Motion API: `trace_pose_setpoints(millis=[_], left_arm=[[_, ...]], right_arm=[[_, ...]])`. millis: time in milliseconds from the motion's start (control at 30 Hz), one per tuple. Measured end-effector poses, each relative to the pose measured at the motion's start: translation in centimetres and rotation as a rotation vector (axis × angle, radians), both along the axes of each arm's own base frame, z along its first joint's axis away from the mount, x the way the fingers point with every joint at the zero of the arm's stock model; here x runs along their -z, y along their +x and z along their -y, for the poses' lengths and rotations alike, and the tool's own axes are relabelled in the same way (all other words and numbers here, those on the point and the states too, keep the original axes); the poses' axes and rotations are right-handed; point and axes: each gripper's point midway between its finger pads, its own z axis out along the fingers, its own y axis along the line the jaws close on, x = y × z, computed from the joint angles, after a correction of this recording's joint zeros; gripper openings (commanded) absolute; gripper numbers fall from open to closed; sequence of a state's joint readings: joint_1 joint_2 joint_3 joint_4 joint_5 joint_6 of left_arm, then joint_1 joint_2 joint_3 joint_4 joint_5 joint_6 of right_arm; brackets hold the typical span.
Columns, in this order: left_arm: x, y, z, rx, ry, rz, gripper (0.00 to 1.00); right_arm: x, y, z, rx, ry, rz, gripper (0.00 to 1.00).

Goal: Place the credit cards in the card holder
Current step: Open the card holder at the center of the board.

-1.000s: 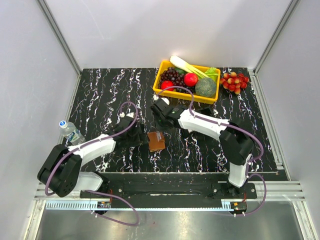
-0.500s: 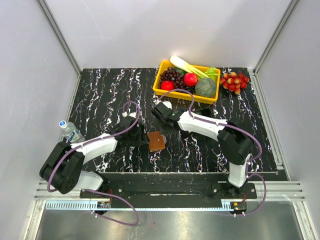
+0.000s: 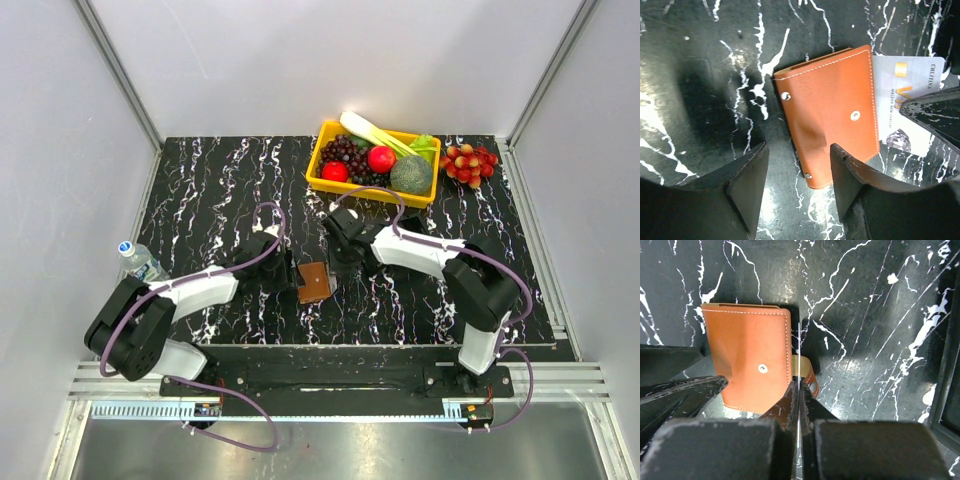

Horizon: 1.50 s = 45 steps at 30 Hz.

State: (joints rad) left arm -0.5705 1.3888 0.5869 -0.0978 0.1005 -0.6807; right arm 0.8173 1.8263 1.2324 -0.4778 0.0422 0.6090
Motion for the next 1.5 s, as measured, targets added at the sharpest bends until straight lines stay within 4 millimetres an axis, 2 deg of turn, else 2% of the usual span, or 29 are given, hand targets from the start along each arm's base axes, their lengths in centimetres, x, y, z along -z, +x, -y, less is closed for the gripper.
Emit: trace_pose_setpoints(millis=[133, 333, 767, 1100, 1500], left_arm=[[-0.1, 0.0, 1.0, 0.030, -0.039, 0.000, 0.56], [-0.3, -0.1, 2.2, 0.071, -0.089, -0.001, 0.57], [-0.9, -0.2, 3.9, 0.116, -0.195, 0.023, 0.64], [-3.0, 0.8, 7.5, 0.163, -0.415, 0.055, 0.68], [-3.0, 0.5, 7.8, 0.156, -0.462, 0.034, 0.70]], right_arm=[[-0.1, 0.1, 0.1, 0.024, 0.075, -0.030, 0.00], [-1.3, 0.2, -0.7, 0.039, 0.197, -0.054, 0.00], [-1.4, -0.3, -1.2, 0.052, 0.279, -0.101, 0.00], [-4.6, 0.2, 0.4, 0.091, 0.317, -0.020, 0.00], [-4.6, 0.2, 0.8, 0.099, 0.297, -0.015, 0.00]])
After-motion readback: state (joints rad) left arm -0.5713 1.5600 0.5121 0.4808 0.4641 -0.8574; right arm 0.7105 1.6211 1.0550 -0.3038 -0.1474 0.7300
